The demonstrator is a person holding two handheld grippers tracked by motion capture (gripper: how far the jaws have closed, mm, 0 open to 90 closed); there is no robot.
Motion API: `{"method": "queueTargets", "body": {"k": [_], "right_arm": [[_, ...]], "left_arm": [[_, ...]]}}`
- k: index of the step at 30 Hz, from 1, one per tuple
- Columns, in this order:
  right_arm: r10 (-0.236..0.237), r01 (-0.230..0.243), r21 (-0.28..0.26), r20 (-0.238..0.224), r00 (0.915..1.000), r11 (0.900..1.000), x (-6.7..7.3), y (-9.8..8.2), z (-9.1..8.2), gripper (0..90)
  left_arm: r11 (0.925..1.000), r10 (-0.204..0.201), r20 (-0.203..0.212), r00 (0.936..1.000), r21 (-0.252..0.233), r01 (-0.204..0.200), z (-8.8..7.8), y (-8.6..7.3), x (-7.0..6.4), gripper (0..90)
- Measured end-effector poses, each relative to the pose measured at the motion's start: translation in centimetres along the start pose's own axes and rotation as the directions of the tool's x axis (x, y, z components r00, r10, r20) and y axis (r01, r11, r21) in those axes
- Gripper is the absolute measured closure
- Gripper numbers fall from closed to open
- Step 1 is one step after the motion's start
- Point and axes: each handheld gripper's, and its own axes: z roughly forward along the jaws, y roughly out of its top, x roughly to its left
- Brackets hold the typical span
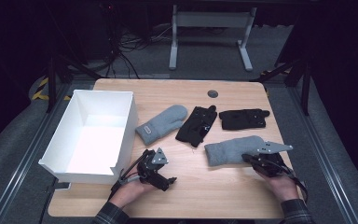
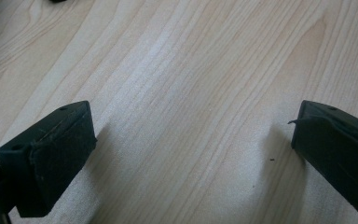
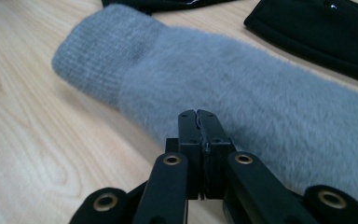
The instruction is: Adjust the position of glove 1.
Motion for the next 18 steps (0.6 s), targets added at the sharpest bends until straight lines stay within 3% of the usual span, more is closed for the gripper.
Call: {"method": "queueTargets", "body": {"k": [6, 9, 18], "right_arm": [[0.006, -0.006, -0.017, 0.004, 1.0, 1.0, -0.5, 1.1, 1.0, 89.9], [0.001, -0.001, 0.003, 0.004, 1.0, 1.0, -1.0, 1.7, 2.3, 90.0], [0.004, -0.004, 0.029, 0.0, 1.0, 1.0, -1.6, 2.0, 3.8, 90.0]], "left_arm": [[1.0, 0.002, 0.001, 1.0, 0.001, -0.002, 0.0, 0.0, 0.0, 0.0], [1.0, 0.0, 0.001, 1.0, 0.002, 0.0, 0.0, 0.0, 0.0, 0.0], [1.0, -0.003, -0.003, 1.0, 0.003, 0.003, 0.0, 0.0, 0.0, 0.0]]}}
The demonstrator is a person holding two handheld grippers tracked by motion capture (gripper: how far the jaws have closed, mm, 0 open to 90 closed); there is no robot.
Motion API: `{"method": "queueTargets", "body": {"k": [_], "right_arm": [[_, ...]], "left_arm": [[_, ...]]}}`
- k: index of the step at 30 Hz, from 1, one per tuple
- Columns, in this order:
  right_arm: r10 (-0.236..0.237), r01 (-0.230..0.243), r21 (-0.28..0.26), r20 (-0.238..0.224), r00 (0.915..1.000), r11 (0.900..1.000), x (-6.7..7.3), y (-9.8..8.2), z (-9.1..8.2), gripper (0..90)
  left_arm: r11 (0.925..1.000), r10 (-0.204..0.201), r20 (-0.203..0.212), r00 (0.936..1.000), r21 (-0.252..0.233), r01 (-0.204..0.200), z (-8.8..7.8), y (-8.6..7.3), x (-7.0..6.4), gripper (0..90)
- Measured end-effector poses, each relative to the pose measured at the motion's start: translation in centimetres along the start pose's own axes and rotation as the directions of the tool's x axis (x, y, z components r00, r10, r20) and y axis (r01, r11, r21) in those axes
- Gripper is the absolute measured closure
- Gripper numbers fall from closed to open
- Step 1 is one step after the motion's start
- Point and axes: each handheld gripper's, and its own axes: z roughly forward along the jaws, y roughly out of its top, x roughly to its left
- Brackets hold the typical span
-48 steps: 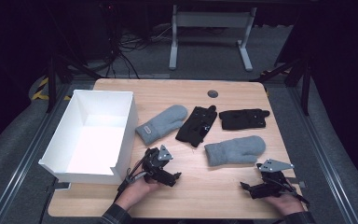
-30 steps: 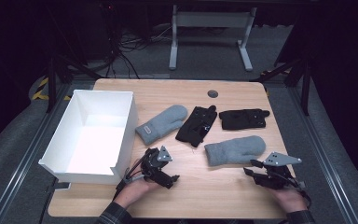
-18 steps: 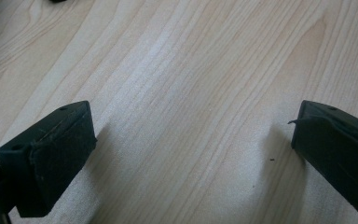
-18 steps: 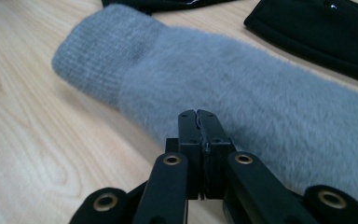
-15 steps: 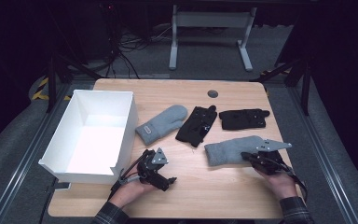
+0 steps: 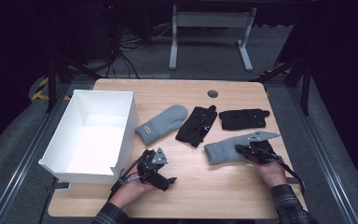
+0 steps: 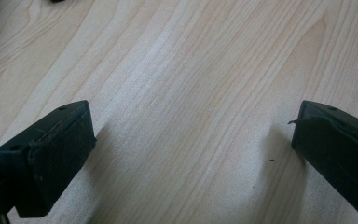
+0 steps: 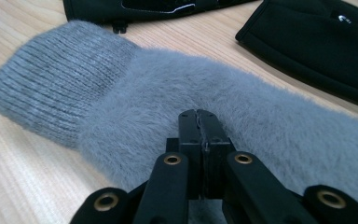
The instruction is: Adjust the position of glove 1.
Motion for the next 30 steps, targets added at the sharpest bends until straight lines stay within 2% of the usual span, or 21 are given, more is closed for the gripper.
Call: {"method": "queueTargets", "body": {"k": [3, 8, 9, 11, 12, 13, 14, 17, 21, 25, 30], "right_arm": [[-0.014, 0.015, 0.019, -0.01, 0.9998, 1.0, -0.1, 0.1, 0.7, 90.0], [-0.027, 0.028, 0.022, -0.031, 0.9992, 0.999, 0.1, 0.1, 1.0, 90.0], [-0.043, 0.044, 0.022, -0.053, 0.9977, 0.999, 0.3, 0.1, 1.1, 90.0], [-0.046, 0.047, 0.022, -0.061, 0.9971, 0.999, 0.4, 0.1, 1.1, 90.0], [-0.059, 0.061, 0.016, -0.088, 0.9943, 0.998, 0.7, 0.2, 1.2, 90.0], [-0.059, 0.061, 0.016, -0.088, 0.9943, 0.998, 0.7, 0.2, 1.2, 90.0], [-0.064, 0.066, 0.013, -0.112, 0.9916, 0.998, 1.0, 0.2, 1.3, 90.0], [-0.074, 0.076, 0.01, -0.136, 0.988, 0.997, 1.2, 0.2, 1.3, 90.0], [-0.107, 0.111, 0.016, -0.155, 0.9822, 0.994, 2.1, 0.3, 1.3, 90.0], [-0.153, 0.158, 0.017, -0.182, 0.9714, 0.987, 3.4, 0.5, 1.4, 90.0], [-0.178, 0.187, 0.02, -0.211, 0.9611, 0.982, 4.4, 0.4, 1.1, 90.0]], "left_arm": [[1.0, -0.002, -0.003, 1.0, 0.001, 0.002, 0.0, 0.0, -0.1, 0.0], [1.0, -0.005, -0.004, 1.0, 0.001, 0.005, 0.0, 0.0, -0.1, 0.0], [1.0, -0.005, -0.004, 1.0, 0.001, 0.005, 0.0, 0.0, -0.1, 0.0], [1.0, -0.007, -0.005, 1.0, 0.0, 0.007, 0.0, 0.0, -0.1, 0.0], [1.0, -0.007, -0.005, 1.0, 0.001, 0.007, 0.0, 0.0, -0.1, 0.0], [1.0, -0.007, -0.005, 1.0, 0.001, 0.007, 0.0, 0.0, -0.1, 0.0], [1.0, -0.008, -0.005, 1.0, 0.0, 0.008, 0.0, 0.0, -0.1, 0.0], [1.0, -0.007, -0.005, 1.0, 0.001, 0.007, 0.0, 0.0, -0.1, 0.0], [1.0, -0.007, -0.005, 1.0, 0.0, 0.007, 0.0, 0.0, -0.1, 0.0], [1.0, -0.008, -0.006, 0.9999, 0.0, 0.008, 0.0, 0.0, -0.1, 0.0], [1.0, -0.009, -0.007, 0.9999, 0.0, 0.009, 0.0, 0.0, -0.2, 0.0]]}}
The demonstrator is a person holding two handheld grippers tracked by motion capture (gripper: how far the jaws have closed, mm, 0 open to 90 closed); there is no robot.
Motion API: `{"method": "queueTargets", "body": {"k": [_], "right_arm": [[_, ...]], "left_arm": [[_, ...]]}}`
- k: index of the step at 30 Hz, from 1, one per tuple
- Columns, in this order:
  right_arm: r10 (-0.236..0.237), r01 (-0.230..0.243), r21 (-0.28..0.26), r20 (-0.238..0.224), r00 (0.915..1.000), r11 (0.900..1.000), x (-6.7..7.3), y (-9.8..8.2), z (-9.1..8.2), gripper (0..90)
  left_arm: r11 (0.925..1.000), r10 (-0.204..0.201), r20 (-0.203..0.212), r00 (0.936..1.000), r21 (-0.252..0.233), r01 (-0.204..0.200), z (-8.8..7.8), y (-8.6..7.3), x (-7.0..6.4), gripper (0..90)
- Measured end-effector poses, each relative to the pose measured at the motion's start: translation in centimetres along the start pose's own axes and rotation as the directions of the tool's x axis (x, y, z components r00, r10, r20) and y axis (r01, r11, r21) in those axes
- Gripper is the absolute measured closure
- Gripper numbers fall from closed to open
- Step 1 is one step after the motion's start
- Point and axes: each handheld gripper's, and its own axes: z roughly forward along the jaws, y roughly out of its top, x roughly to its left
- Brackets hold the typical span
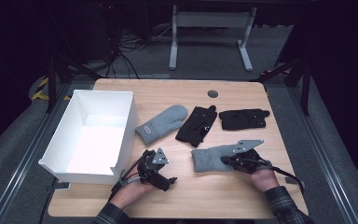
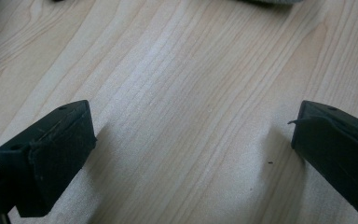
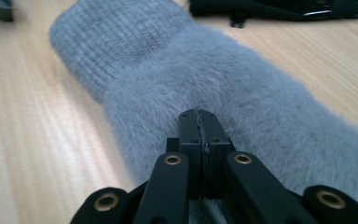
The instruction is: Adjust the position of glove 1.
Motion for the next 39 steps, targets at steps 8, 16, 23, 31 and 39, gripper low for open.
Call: {"method": "queueTargets", "body": {"k": [8, 16, 23, 31, 39], "right_arm": [[-0.026, 0.025, -0.043, -0.026, 0.9993, 0.999, 1.4, 1.0, -0.9, 90.0], [-0.039, 0.033, -0.101, -0.056, 0.9977, 0.994, 2.1, 4.8, 0.6, 90.0], [-0.038, 0.034, -0.083, -0.059, 0.9975, 0.996, 1.7, 6.1, 3.0, 90.0], [-0.038, 0.032, -0.059, -0.101, 0.9942, 0.998, 1.9, 5.8, 4.3, 90.0], [-0.094, 0.084, -0.06, -0.194, 0.9765, 0.995, 3.7, 5.5, 4.1, 90.0]], "left_arm": [[1.0, -0.002, -0.001, 1.0, 0.001, 0.002, 0.0, 0.0, 0.0, 0.0], [1.0, -0.003, -0.003, 1.0, 0.003, 0.003, 0.0, 0.0, 0.0, 0.0], [1.0, -0.003, -0.003, 1.0, 0.003, 0.003, 0.0, 0.0, 0.0, 0.0], [1.0, -0.006, -0.005, 1.0, 0.002, 0.006, 0.0, 0.0, -0.1, 0.0], [1.0, -0.006, -0.005, 1.0, 0.002, 0.006, 0.0, 0.0, -0.1, 0.0]]}}
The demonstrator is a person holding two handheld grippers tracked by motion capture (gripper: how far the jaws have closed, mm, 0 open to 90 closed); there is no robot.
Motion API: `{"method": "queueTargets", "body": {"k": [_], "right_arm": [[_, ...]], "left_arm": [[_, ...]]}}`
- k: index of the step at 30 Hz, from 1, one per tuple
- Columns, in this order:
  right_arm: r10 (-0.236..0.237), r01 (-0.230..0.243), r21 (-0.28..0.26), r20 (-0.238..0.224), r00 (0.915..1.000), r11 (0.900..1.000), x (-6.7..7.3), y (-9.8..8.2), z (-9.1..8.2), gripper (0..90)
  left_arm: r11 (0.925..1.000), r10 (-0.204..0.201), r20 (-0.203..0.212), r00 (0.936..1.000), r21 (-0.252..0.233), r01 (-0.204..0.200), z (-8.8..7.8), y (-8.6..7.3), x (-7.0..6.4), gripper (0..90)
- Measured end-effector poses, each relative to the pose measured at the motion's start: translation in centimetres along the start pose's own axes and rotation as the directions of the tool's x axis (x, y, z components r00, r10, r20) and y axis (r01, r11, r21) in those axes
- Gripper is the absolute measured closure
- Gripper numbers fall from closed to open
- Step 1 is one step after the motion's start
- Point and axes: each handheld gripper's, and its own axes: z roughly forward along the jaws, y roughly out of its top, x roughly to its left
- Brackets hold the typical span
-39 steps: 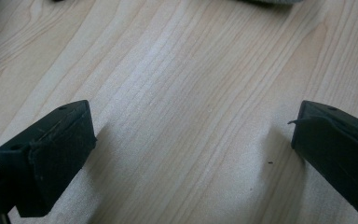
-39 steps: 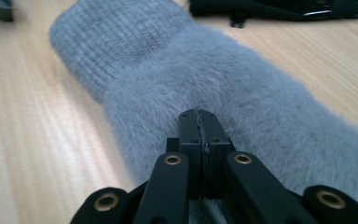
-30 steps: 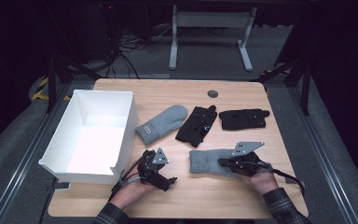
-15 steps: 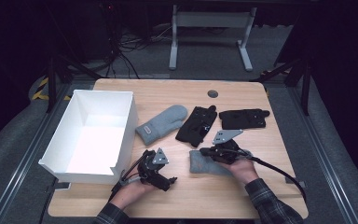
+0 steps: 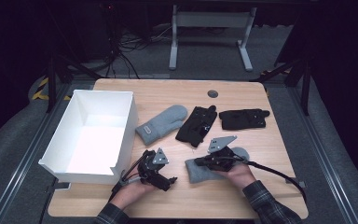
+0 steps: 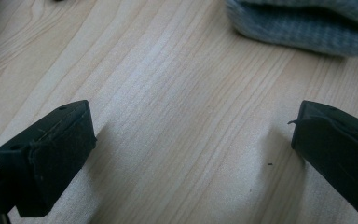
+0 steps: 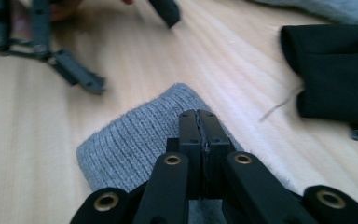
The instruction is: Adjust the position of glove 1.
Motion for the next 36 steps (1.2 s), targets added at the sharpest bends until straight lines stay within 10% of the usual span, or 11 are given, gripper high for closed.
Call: {"method": "queueTargets", "body": {"k": [17, 29, 36], "right_arm": [[-0.081, 0.081, 0.001, -0.092, 0.9925, 0.997, 3.6, 0.5, 0.5, 90.0], [-0.025, 0.029, -0.064, 0.062, 0.9977, 0.998, 2.4, 0.2, -2.4, 62.0], [0.035, -0.023, -0.064, 0.191, 0.9811, 0.998, 0.5, -1.2, -4.6, 50.4]], "left_arm": [[1.0, 0.0, -0.001, 1.0, 0.0, 0.0, 0.0, 0.0, 0.0, 0.0], [1.0, -0.002, -0.003, 1.0, 0.001, 0.002, 0.0, 0.0, 0.0, 0.0], [1.0, -0.003, -0.004, 1.0, 0.001, 0.003, 0.0, 0.0, 0.0, 0.0]]}}
